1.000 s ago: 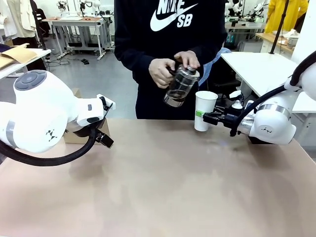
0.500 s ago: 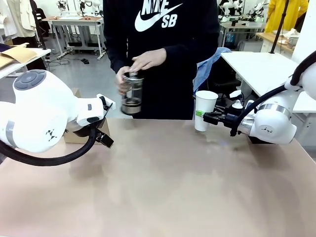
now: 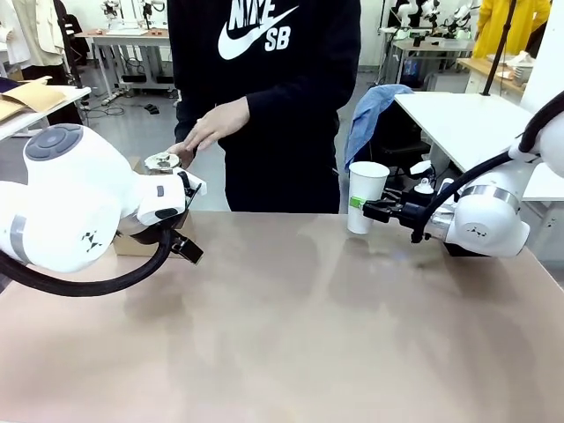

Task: Pour a drink into a cup and package it in a carrier.
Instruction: When a person places the Paper Cup Lid on the 600 ml Paper Cup , lift the 600 ml Paper Cup.

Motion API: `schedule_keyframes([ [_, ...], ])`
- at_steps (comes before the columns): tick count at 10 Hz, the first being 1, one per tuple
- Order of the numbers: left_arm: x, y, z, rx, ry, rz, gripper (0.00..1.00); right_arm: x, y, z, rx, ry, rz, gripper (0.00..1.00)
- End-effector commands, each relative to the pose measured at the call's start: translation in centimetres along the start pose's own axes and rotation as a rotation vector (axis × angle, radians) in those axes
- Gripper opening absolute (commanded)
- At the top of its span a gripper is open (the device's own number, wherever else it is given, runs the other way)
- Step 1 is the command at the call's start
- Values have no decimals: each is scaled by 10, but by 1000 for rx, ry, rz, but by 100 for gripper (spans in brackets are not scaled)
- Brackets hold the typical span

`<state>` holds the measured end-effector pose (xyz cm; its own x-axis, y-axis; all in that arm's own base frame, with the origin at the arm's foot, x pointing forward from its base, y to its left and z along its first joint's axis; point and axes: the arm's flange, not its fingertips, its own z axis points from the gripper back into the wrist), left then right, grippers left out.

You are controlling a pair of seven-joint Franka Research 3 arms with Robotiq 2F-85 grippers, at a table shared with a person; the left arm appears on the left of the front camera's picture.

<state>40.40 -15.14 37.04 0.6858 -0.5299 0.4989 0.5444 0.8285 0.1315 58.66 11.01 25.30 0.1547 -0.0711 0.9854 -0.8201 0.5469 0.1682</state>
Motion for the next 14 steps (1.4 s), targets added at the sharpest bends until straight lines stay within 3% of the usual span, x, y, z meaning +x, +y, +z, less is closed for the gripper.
schedule_keyframes([
  [1,0,0,0,-1,0,0,100,2,2,-2,-1,-4,-7,80],
  [14,0,0,0,-1,0,0,100,2,2,-2,-1,-4,-7,80],
])
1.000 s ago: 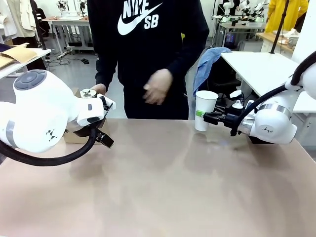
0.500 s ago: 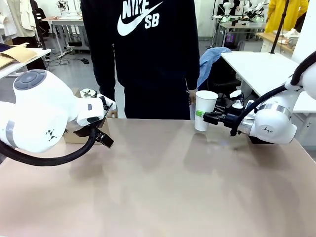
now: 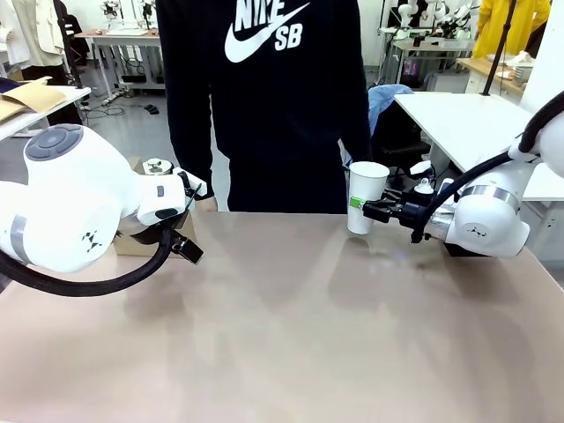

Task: Pour a drink into a cup and package it in a carrier.
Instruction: When a person places the Paper Cup Lid on the 600 ml Paper Cup , lift the 600 ml Paper Cup.

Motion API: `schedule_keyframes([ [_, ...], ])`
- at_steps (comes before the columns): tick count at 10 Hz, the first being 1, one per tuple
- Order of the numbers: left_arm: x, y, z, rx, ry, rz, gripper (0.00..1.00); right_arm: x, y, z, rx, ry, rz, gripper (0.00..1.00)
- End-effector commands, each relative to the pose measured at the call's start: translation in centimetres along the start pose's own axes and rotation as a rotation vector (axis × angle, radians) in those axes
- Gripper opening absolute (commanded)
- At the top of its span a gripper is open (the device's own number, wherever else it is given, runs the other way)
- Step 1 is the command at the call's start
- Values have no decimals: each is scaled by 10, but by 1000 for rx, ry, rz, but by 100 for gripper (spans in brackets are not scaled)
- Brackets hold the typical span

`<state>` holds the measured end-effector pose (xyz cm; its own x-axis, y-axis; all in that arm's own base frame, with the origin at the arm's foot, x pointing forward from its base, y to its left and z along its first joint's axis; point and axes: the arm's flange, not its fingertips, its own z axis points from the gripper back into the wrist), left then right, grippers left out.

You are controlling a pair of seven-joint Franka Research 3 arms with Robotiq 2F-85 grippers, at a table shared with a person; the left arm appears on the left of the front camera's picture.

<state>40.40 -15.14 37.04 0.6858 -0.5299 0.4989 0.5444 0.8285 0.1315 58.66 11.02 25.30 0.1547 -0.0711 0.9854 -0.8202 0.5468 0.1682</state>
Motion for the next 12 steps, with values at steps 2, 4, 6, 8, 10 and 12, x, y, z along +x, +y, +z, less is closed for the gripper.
schedule_keyframes([
  [2,0,0,0,-1,0,0,100,2,2,-2,-1,-4,-7,80],
  [4,0,0,0,-1,0,0,100,2,2,-2,-1,-4,-7,80],
  [6,0,0,0,-1,0,0,100,2,2,-2,-1,-4,-7,80],
  [8,0,0,0,-1,0,0,100,2,2,-2,-1,-4,-7,80],
  [10,0,0,0,-1,0,0,100,2,2,-2,-1,-4,-7,80],
  [12,0,0,0,-1,0,0,100,2,2,-2,-1,-4,-7,80],
])
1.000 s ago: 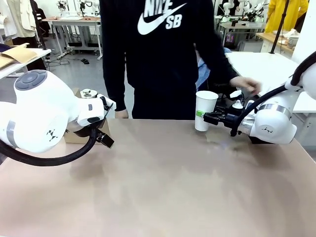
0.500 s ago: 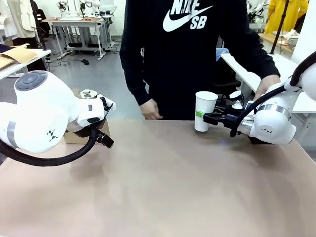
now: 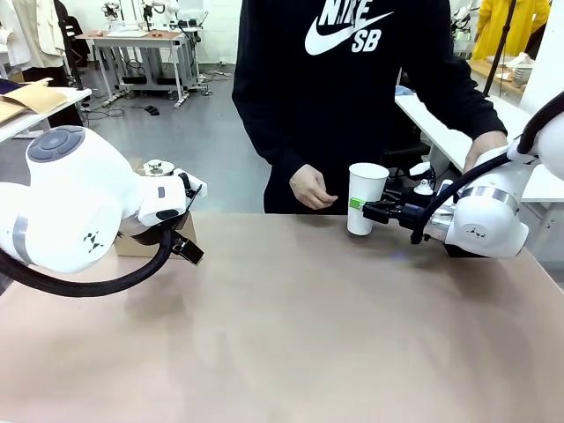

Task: Pour a drink into a cup and package it in a carrier.
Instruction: When a person places the Paper Cup Lid on the 600 ml Paper Cup , lift the 600 ml Paper Cup.

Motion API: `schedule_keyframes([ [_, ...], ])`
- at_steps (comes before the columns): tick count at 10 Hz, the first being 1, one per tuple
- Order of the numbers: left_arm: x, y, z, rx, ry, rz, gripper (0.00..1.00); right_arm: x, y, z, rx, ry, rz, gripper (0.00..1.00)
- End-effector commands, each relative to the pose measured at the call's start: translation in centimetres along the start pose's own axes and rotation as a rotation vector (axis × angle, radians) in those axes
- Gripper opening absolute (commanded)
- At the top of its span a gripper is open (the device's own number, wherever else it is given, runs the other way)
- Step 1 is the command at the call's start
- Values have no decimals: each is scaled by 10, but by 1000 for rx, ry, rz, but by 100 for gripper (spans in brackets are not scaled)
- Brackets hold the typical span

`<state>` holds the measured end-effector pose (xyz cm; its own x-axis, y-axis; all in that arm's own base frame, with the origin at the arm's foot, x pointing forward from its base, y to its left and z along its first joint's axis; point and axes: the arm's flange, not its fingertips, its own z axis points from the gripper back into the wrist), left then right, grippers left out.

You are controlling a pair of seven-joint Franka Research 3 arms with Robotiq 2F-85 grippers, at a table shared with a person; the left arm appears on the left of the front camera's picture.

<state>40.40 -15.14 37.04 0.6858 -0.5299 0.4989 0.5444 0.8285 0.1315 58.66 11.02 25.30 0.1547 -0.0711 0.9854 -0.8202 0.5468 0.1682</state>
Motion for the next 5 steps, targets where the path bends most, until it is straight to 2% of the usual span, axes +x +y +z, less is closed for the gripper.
schedule_keyframes([
  [1,0,0,0,-1,0,0,100,2,2,-2,-1,-4,-7,80],
  [5,0,0,0,-1,0,0,100,2,2,-2,-1,-4,-7,80],
])
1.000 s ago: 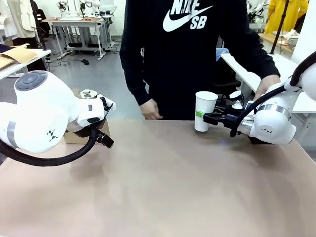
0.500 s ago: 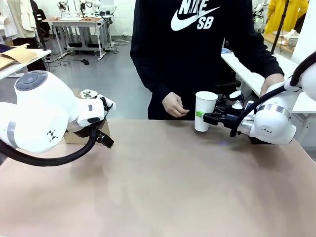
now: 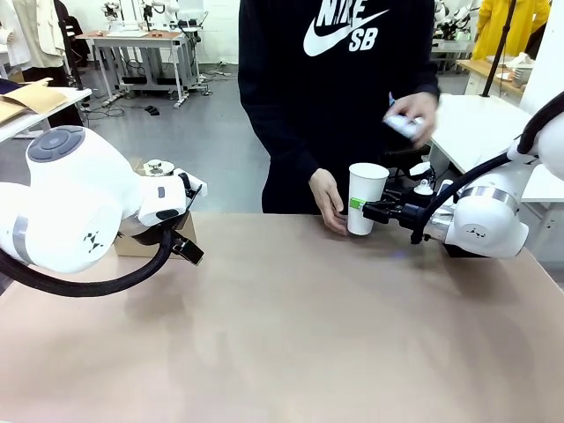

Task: Pour a drink into a cup and package it in a carrier.
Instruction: When a person places the Paper Cup Lid on the 600 ml Paper Cup , lift the 600 ml Paper Cup.

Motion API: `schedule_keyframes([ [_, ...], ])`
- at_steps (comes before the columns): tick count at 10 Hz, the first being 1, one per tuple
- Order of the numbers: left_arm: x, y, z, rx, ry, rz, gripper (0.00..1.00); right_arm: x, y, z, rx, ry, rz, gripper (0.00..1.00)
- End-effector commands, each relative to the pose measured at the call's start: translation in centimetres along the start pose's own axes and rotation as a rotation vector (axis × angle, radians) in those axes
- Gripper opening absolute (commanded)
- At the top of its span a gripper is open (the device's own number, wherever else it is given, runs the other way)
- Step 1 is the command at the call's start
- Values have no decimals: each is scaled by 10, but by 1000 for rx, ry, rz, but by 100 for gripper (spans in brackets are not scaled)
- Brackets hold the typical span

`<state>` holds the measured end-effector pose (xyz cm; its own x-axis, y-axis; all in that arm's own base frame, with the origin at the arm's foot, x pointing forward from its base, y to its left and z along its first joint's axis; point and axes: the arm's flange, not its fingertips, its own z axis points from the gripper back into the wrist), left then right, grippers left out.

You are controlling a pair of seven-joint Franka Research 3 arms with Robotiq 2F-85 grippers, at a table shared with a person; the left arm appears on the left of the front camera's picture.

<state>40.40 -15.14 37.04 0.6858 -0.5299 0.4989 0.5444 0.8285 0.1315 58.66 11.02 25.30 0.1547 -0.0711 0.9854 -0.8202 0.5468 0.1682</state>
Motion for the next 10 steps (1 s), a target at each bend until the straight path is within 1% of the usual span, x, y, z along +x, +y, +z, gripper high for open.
schedule_keyframes([
  [1,0,0,0,-1,0,0,100,2,2,-2,-1,-4,-7,80],
  [10,0,0,0,-1,0,0,100,2,2,-2,-1,-4,-7,80],
])
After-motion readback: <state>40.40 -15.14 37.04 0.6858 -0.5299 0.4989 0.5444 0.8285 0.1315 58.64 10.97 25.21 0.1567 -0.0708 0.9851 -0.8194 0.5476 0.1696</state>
